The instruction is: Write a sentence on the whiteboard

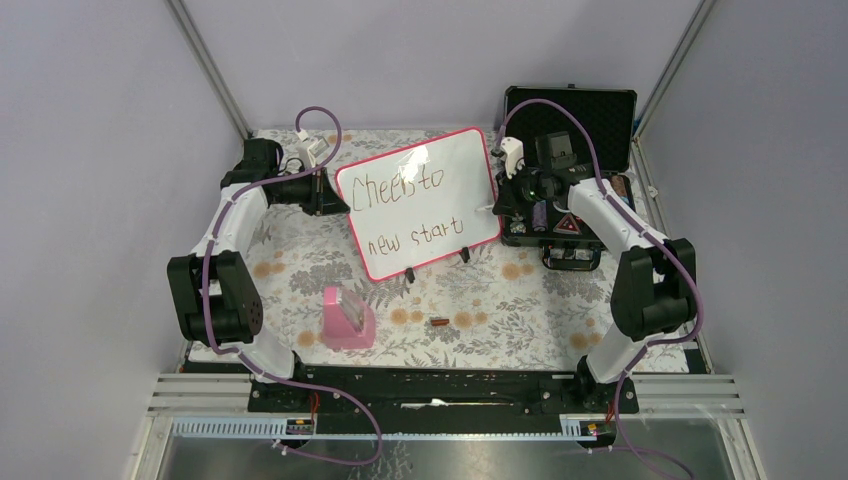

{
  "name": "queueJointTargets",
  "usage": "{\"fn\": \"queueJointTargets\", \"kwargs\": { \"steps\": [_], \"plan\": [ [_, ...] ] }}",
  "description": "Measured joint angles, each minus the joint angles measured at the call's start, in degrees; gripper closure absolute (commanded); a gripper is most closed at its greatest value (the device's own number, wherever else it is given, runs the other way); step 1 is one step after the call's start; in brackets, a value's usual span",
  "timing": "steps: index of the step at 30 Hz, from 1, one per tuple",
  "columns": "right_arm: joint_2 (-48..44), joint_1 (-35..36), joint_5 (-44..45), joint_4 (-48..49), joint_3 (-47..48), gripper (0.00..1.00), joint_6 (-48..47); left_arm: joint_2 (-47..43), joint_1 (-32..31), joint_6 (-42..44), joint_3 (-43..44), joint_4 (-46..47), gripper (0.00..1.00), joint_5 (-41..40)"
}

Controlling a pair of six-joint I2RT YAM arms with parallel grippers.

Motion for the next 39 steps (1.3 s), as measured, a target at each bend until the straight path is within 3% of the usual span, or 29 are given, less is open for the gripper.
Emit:
{"fn": "queueJointTargets", "kwargs": {
  "steps": [39],
  "plan": [
    [3.78,1.49,-1.16,0.02,2.27,1.00,1.33,0.00,0.00,0.07,0.00,-0.04,1.00,0.02]
  ]
}}
